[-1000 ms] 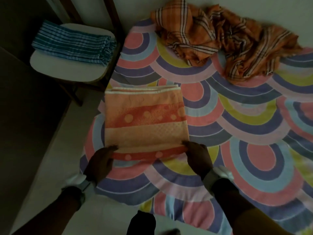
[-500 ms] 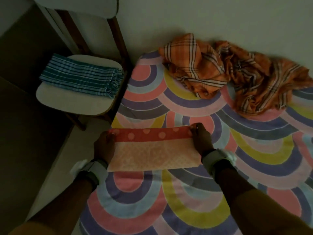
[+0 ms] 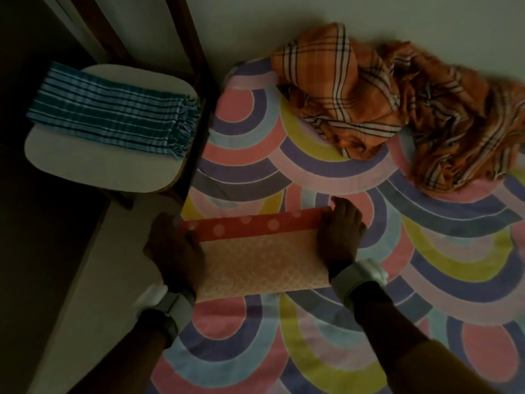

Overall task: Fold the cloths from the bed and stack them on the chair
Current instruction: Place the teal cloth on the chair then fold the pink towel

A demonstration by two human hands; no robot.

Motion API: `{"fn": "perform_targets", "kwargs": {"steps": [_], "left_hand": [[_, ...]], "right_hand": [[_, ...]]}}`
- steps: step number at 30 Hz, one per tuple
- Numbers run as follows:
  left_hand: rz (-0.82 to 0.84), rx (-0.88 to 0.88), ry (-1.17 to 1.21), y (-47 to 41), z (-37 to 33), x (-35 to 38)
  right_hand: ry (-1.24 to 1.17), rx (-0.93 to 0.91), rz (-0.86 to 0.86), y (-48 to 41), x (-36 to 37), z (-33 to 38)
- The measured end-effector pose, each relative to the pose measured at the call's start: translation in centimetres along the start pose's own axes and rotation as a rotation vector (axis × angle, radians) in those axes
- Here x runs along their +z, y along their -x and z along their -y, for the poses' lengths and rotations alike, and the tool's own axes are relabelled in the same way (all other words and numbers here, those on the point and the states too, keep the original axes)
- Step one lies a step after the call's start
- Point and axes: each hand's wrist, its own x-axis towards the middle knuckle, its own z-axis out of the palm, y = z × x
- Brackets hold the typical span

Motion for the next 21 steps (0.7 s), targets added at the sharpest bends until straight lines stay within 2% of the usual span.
{"fn": "perform_targets", "kwargs": {"steps": [2, 4, 6, 8, 10, 13, 16, 17, 19, 21], "left_hand": [[0.067, 0.239, 0.075, 1.4, -2.5, -0.3], [0.256, 0.399, 0.010, 4.2, -4.8, 0.7], [0.436, 0.438, -0.131, 5.0, -4.7, 2.1], [0.472, 0.431, -0.229, 4.5, -2.7, 3.5], [0.418, 0.372, -0.286, 4.2, -0.1, 3.9], [0.449, 0.193, -0.300, 3.8, 2.1, 2.3], [0.487, -0.150, -0.179, 4.1, 1.1, -1.0], [0.449, -0.254, -0.116, 4.8, 0.2, -2.1], [0.313, -0.300, -0.073, 7.9, -1.9, -4.4], [0.300, -0.449, 0.032, 10.5, -3.3, -5.0]], "right_hand": [[-0.062, -0.227, -0.037, 3.3, 0.1, 2.2], [-0.063, -0.450, 0.097, 6.9, 1.5, 3.6], [0.042, -0.481, 0.250, 7.7, 2.9, 3.8], [0.119, -0.388, 0.296, 5.8, 3.7, 2.0], [0.201, -0.326, 0.271, 4.4, 3.6, -0.7], [0.166, -0.069, 0.400, 3.0, 2.7, -3.5], [0.127, 0.054, 0.457, 4.1, 0.0, -3.7], [0.109, 0.051, 0.399, 5.2, -1.2, -3.4], [0.010, 0.001, 0.219, 8.9, -3.9, -2.4], [-0.167, 0.002, 0.074, 12.5, -4.8, -1.6]]}}
